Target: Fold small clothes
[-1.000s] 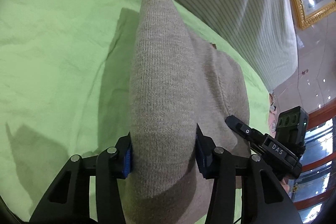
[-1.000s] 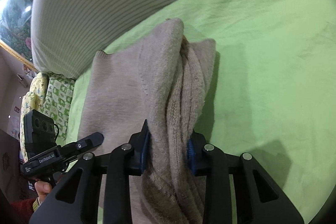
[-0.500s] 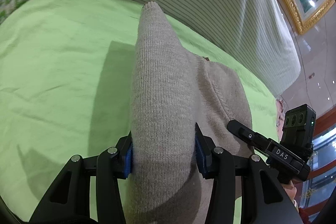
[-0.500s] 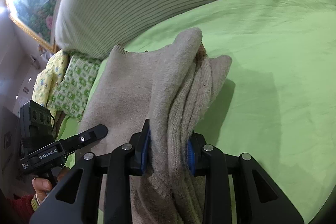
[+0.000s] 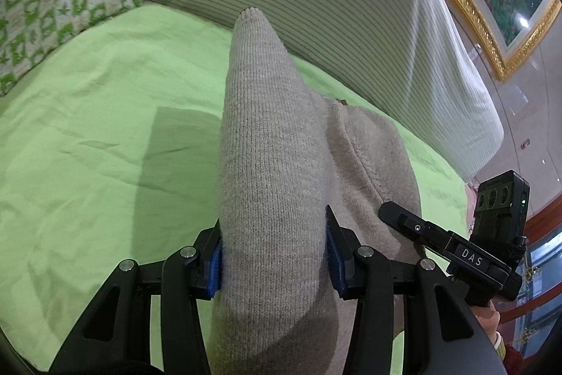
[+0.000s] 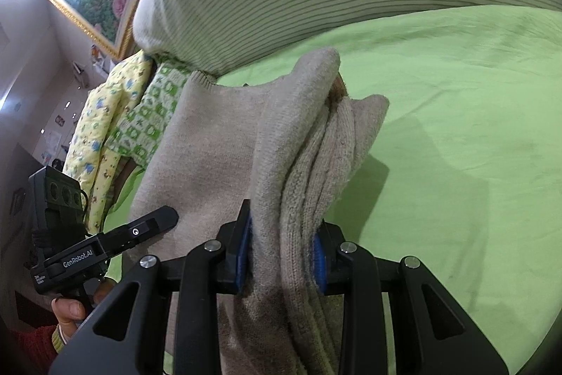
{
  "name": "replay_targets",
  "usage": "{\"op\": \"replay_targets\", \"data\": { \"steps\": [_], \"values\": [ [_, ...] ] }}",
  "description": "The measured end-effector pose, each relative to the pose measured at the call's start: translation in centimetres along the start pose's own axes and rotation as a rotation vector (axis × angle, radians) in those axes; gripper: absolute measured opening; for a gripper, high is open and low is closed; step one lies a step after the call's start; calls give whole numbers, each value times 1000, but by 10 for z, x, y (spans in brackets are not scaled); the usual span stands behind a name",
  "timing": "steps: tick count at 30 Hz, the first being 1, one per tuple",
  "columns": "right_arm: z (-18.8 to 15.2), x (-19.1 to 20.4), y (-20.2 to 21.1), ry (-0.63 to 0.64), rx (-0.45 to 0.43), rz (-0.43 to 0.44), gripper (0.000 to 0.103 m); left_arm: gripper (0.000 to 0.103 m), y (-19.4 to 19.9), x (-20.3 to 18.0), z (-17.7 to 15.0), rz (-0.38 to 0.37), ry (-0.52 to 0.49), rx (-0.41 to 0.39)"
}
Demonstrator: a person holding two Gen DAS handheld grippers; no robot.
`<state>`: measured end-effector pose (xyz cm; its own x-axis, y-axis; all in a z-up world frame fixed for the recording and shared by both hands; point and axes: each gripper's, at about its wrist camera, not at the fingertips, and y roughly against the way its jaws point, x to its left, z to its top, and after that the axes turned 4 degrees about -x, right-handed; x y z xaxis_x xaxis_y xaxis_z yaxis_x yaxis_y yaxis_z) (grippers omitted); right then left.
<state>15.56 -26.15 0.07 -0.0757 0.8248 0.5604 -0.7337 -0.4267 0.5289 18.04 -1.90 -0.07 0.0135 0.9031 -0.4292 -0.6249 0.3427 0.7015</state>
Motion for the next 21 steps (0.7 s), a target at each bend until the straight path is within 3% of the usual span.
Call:
{"op": "replay_targets", "data": {
  "steps": [10, 21],
  "values": [
    [-2, 24, -12, 32, 14, 15, 31, 47, 26, 29, -2, 22, 13, -31],
    [-10, 20, -36, 27, 51, -7, 31, 47, 6, 48, -8, 48, 42, -10]
  ]
}}
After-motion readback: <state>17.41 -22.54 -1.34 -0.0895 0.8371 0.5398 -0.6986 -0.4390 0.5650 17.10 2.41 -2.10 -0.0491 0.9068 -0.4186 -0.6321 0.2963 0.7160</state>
